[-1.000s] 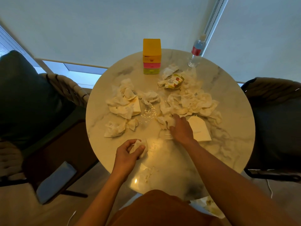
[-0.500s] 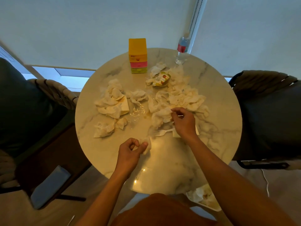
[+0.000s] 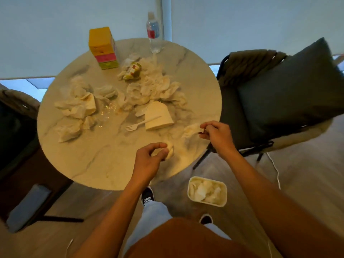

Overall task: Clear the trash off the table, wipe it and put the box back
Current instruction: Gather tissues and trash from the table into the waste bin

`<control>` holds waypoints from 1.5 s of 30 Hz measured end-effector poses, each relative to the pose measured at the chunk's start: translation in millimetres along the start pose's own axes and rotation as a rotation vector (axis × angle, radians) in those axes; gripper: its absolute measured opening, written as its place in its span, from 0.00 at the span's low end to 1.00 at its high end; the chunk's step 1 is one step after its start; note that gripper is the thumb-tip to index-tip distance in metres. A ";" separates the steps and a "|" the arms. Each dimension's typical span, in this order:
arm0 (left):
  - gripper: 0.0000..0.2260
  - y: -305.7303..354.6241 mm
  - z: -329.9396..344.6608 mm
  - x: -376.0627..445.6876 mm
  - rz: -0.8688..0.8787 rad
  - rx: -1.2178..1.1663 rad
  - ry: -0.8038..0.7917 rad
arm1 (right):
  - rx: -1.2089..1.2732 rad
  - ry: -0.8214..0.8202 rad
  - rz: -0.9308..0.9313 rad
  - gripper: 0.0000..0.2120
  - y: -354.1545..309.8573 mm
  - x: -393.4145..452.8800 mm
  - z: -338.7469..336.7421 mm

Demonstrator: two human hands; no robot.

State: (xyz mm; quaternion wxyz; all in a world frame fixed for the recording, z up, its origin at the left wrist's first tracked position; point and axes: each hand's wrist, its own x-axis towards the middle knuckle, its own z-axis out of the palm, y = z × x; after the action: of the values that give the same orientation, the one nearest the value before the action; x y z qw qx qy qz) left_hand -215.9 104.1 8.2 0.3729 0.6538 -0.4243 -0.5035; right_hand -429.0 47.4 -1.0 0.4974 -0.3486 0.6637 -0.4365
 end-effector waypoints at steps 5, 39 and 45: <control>0.06 -13.7 70.2 -41.0 -0.004 0.073 -0.106 | 0.074 0.088 0.118 0.10 56.8 -17.9 -80.8; 0.37 -447.9 293.2 81.9 -0.290 0.984 -0.750 | -0.680 -0.391 0.527 0.31 554.6 75.7 -125.4; 0.37 -455.5 293.0 84.1 -0.302 1.142 -0.832 | -0.673 -0.295 0.435 0.25 543.4 71.0 -144.5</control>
State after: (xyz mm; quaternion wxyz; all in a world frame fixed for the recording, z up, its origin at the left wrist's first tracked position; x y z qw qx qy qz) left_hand -408.6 173.1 -500.2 -0.2934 0.5522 -0.6329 -0.4565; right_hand -602.4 221.6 -511.7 0.5260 -0.4022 0.7489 -0.0258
